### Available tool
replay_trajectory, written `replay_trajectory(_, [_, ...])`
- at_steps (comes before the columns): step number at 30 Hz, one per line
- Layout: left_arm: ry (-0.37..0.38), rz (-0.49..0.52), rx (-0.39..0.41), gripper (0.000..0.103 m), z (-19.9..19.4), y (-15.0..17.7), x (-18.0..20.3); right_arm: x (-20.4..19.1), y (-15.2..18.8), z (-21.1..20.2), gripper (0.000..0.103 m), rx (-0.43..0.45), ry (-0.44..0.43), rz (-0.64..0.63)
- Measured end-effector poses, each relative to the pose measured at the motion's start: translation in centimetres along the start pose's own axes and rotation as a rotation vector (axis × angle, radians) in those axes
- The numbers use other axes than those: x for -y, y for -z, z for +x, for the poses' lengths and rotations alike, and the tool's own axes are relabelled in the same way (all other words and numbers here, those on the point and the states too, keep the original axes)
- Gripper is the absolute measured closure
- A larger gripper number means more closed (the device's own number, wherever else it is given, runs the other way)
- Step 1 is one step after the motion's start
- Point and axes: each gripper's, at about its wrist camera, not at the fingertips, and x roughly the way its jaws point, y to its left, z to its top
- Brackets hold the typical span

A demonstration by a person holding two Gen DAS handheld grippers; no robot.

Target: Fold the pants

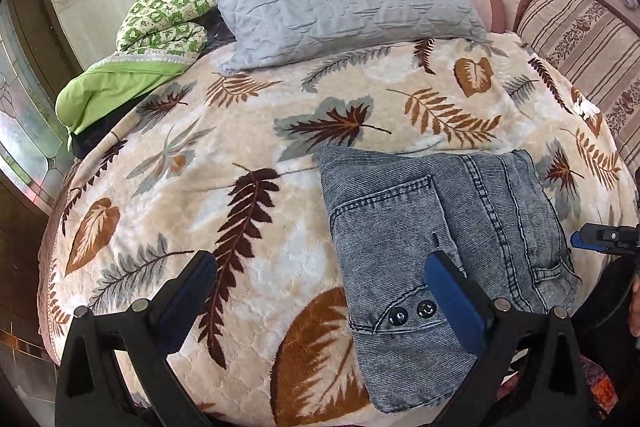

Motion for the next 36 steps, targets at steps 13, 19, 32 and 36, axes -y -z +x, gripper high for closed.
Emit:
replay_trajectory(13, [0.194,-0.070,-0.124,0.000,5.3,0.9,-0.5,1.1,-0.5,1.5,0.041,-0.033,-0.003,0.047])
replay_trajectory(19, [0.357,-0.189,-0.231,0.000,9.2,3.1,-1.2,1.2,-0.7,2.3,0.041,-0.054,0.017,0.038])
replay_trajectory(32, [0.365,-0.104,-0.133,0.000,8.4,4.4,0.0,1.3,-0.8,2.7,0.040,-0.053,0.018,0.028])
replay_trajectory(36, [0.318,-0.099,-0.150,0.000,8.3,4.3,0.5,1.0,-0.6,3.0,0.039,-0.078,-0.012,0.015])
